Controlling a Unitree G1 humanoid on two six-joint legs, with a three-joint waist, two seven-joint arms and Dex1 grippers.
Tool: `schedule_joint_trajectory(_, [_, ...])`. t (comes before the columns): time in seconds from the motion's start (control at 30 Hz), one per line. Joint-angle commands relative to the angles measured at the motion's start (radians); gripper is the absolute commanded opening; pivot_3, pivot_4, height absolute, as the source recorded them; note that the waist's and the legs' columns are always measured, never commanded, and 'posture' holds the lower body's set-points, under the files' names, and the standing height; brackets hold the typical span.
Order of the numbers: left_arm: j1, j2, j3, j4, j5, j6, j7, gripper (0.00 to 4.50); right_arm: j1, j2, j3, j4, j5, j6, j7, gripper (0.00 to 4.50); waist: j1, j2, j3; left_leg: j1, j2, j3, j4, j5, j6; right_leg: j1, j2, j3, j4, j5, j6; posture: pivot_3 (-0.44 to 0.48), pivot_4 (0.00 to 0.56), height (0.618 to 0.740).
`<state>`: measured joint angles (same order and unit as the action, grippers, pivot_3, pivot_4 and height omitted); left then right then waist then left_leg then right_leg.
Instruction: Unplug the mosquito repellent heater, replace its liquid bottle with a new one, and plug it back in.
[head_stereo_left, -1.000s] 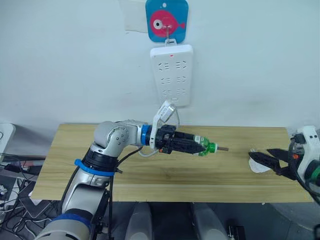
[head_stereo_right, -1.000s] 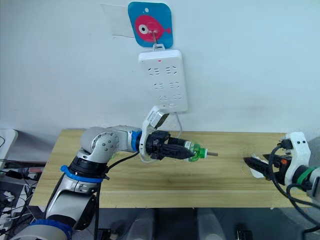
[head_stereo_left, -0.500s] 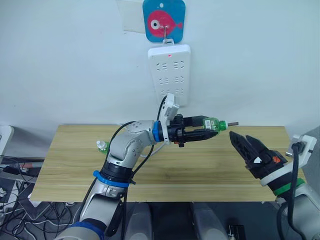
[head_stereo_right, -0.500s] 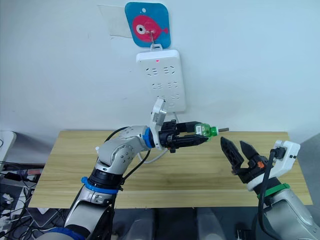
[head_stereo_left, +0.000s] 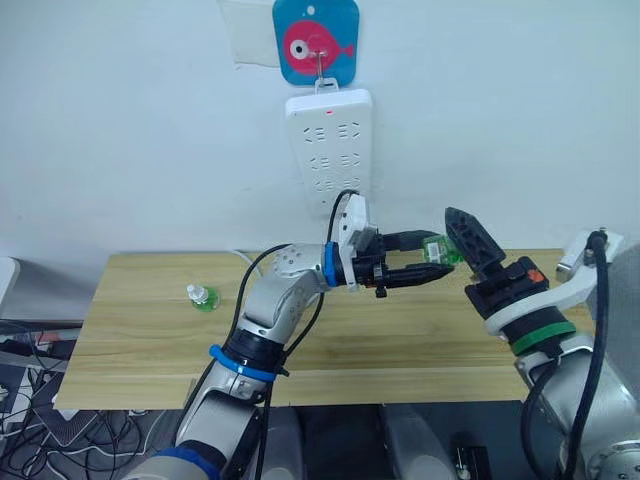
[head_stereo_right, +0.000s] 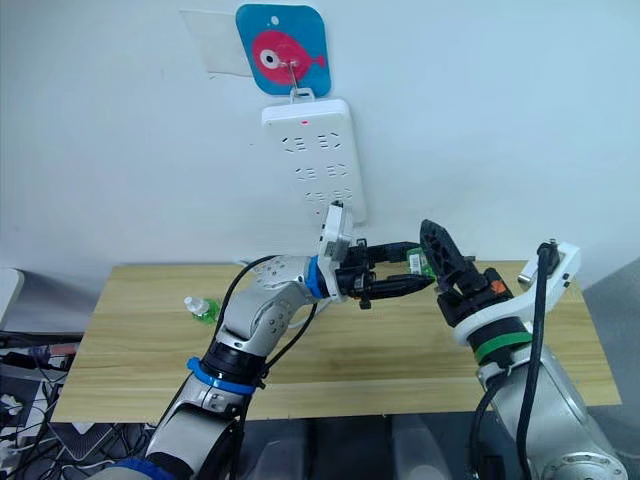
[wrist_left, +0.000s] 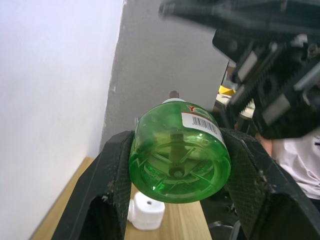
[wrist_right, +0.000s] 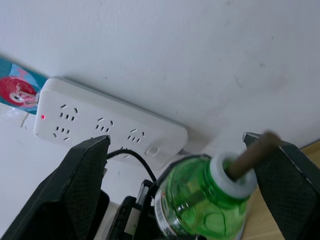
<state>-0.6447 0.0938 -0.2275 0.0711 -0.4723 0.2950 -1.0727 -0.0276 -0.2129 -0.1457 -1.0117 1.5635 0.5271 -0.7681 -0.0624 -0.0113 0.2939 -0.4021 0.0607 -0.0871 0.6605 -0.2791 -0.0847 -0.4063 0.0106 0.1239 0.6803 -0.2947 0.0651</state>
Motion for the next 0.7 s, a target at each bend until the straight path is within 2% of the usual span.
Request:
schedule_joint_trajectory(0.03, [-0.022,-0.02,0.016,-0.006,0.011,-0.046,0.023,2.27,0.022,-0.013,0.053,-0.035,-0.039,-0.088,-0.004,4.47,0.0,0.0,0.0,0.0,0.0,0.0,0.0,0.0,0.0,0.0,0.0,0.0,0.0,0.0,0.0,-0.056,0.291,0.74])
schedule_joint_trajectory(0.43, [-0.012,-0.016,0.009,-0.007,0.021,-0.065,0.048,2.27,0.047,-0.091,0.135,-0.035,-0.099,-0.266,0.006,4.47,0.002,0.0,0.0,0.0,0.0,0.0,0.0,0.001,-0.001,0.0,0.0,0.0,0.0,0.0,0.0,-0.051,0.279,0.74])
schedule_joint_trajectory(0.57, [-0.015,-0.019,0.008,-0.007,0.019,-0.064,0.049,2.27,0.061,-0.122,0.168,-0.035,-0.113,-0.291,0.024,3.57,0.003,0.0,0.0,0.0,0.0,0.0,0.0,0.001,-0.002,0.0,0.0,0.0,0.0,0.0,0.0,-0.052,0.276,0.74])
schedule_joint_trajectory(0.7, [-0.007,-0.02,0.002,-0.022,0.012,-0.054,0.049,2.27,0.064,-0.132,0.192,-0.035,-0.125,-0.321,0.024,2.06,0.003,0.0,0.0,0.0,0.0,0.0,0.0,0.001,-0.002,0.0,0.0,0.0,0.0,0.0,0.0,-0.049,0.274,0.74])
